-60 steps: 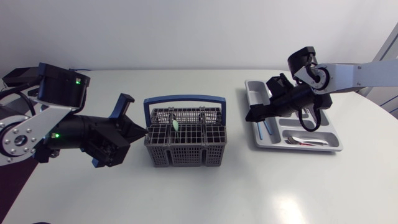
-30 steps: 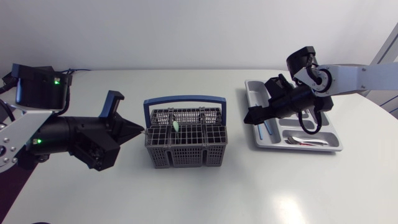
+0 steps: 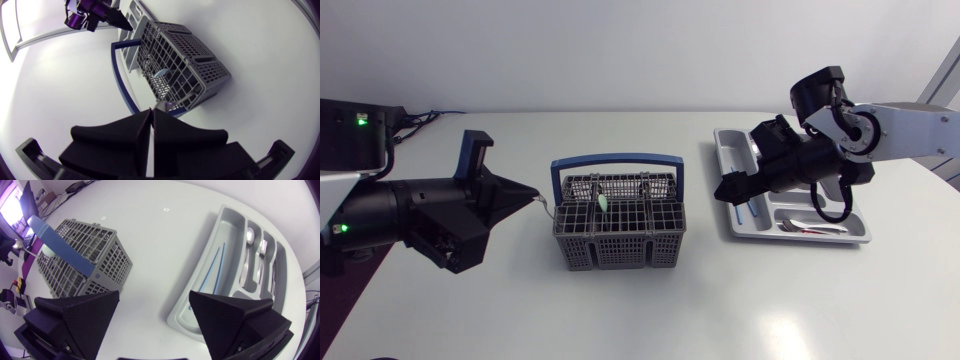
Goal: Unload the cutlery basket into the drawer organizer.
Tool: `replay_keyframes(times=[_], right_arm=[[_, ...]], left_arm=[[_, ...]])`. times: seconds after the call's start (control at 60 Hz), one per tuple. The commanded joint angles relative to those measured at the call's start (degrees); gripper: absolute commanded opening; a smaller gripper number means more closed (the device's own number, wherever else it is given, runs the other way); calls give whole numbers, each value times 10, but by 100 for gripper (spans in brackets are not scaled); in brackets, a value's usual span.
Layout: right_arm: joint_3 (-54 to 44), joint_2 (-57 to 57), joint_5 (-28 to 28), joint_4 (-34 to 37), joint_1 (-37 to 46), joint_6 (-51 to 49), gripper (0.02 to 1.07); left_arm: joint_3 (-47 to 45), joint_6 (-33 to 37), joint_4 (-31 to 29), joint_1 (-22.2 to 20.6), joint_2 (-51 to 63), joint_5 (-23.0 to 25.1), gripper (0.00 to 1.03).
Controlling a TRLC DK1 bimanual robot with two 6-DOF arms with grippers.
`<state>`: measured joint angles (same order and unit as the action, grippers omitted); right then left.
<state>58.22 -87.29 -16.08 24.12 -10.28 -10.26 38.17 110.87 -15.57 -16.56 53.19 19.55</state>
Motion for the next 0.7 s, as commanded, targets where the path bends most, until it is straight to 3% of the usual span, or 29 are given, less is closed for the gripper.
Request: replay_keyframes(times=[0.0, 0.333, 0.617, 0.683], right_arm=[[-27, 31, 15, -1, -15, 11, 102], [-115, 186, 118, -30, -110, 5, 102], [-164, 296, 149, -51, -200, -1, 102], [-176, 319, 186, -68, -231, -6, 102]], left_arm=[[9, 15, -5, 4, -18, 12, 4], [17, -25, -4, 6, -70, 30, 4], [2, -47, 22, 28, -85, 44, 4], [11, -78, 22, 32, -82, 44, 4]])
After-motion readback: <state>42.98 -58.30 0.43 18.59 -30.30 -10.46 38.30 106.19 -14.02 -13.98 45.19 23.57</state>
